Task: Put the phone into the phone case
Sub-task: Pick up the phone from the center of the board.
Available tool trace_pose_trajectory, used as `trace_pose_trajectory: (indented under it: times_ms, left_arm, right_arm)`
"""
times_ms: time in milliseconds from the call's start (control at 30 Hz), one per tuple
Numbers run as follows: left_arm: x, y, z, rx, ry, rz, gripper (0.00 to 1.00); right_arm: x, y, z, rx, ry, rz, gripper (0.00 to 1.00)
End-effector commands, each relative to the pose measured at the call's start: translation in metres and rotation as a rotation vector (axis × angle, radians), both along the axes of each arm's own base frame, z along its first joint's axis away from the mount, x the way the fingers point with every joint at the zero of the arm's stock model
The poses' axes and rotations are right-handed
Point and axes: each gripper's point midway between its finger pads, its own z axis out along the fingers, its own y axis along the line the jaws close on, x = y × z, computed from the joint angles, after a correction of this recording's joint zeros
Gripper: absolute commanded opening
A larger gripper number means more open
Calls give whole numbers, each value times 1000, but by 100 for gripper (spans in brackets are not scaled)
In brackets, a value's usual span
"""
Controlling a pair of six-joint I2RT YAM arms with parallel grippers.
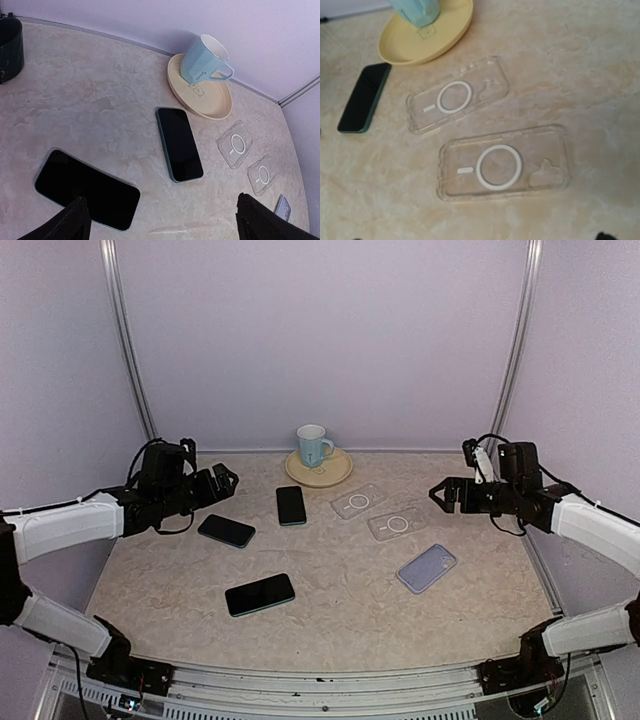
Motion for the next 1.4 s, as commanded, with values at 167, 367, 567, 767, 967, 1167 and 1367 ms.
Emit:
trace_pose_trajectory:
  times_ms: [167,367,567,767,967,1167,1367]
  left_arm:
    - [0,-50,-11,59,18,-133,99]
    - [-4,-68,-15,48,26,-188,99]
    - [-9,-85,-18,71,29,-239,99]
    - [-15,-98,-14,78,17,-293,99]
    - [-20,-109,-11,78,7,-338,99]
    - [-26,-118,-11,97,-3,-376,99]
    - [-36,-118,-21,133,28,-397,99]
  right_arm:
    - [10,24,2,-87,-25,12,100]
    - [8,37,-9,-145,-4,44,100]
    - [8,42,-26,-213,26,38,100]
    - [9,45,-41,-282,58,42,100]
    - [17,46,-50,-308,80,35,100]
    - [26,45,-59,-336,97,10,100]
    - [27,47,-66,-343,112,21,100]
